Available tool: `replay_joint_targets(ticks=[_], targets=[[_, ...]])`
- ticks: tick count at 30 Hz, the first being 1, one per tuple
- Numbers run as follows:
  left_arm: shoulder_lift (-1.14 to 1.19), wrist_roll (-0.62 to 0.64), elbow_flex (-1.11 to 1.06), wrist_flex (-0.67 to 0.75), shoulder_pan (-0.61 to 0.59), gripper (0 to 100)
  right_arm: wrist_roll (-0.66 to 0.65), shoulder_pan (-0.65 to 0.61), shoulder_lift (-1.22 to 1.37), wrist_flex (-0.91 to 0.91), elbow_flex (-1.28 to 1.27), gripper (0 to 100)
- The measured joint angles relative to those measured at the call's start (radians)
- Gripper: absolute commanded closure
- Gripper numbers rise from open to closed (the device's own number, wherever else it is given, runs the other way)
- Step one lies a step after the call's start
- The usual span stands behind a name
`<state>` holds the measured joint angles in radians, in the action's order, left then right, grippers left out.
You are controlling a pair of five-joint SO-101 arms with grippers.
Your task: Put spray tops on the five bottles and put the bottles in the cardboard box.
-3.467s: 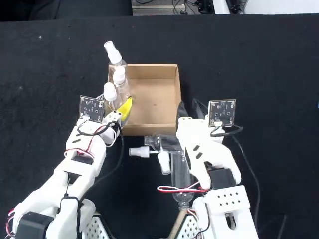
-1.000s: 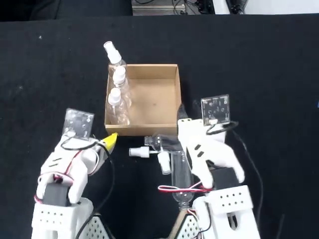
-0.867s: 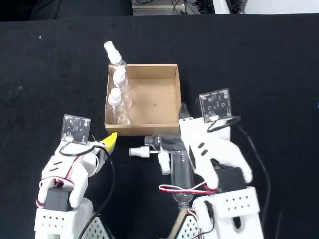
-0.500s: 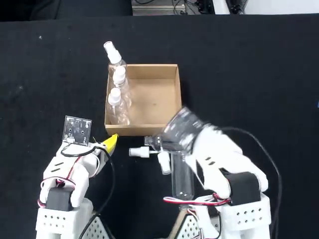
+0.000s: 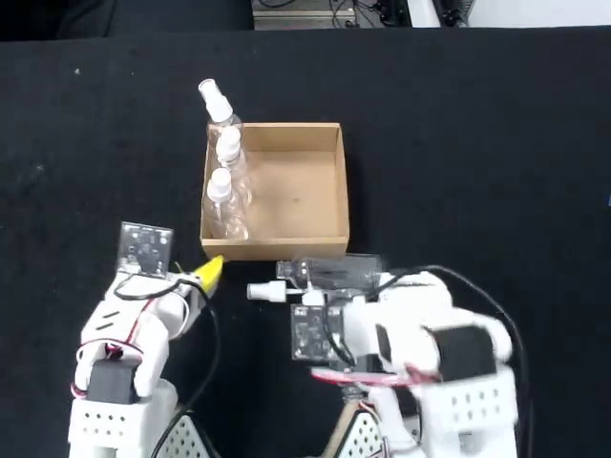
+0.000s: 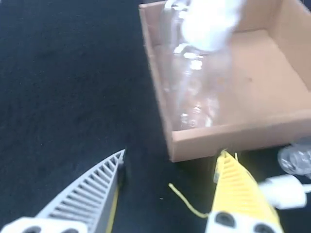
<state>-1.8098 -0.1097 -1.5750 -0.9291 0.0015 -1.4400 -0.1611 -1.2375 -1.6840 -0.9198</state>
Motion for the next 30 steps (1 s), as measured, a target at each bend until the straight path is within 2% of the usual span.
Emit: replay_joint_targets(ticks=[5, 8, 15, 21, 28, 30], targets=[[0.0, 0.084, 0.0, 0.017, -0.126, 73, -0.083, -0.009, 0.198, -0.017, 0.0, 66.8], [0.0, 0.137, 0.0, 0.021, -0.193, 73, -0.19, -0.032, 0.249, -0.037, 0.0, 66.8], [0.0, 0.149, 0.0, 0.026, -0.226, 73, -0.468, -0.1, 0.222, -0.038, -0.052, 67.0], [0.0, 0.149, 0.0, 0.026, -0.226, 73, -0.506, -0.201, 0.15, 0.054, -0.153, 67.1], [0.0, 0.149, 0.0, 0.026, -0.226, 73, -0.506, -0.216, 0.15, 0.11, -0.204, 67.5], [0.0, 0.149, 0.0, 0.026, -0.226, 73, -0.506, -0.216, 0.15, 0.114, -0.204, 72.2]])
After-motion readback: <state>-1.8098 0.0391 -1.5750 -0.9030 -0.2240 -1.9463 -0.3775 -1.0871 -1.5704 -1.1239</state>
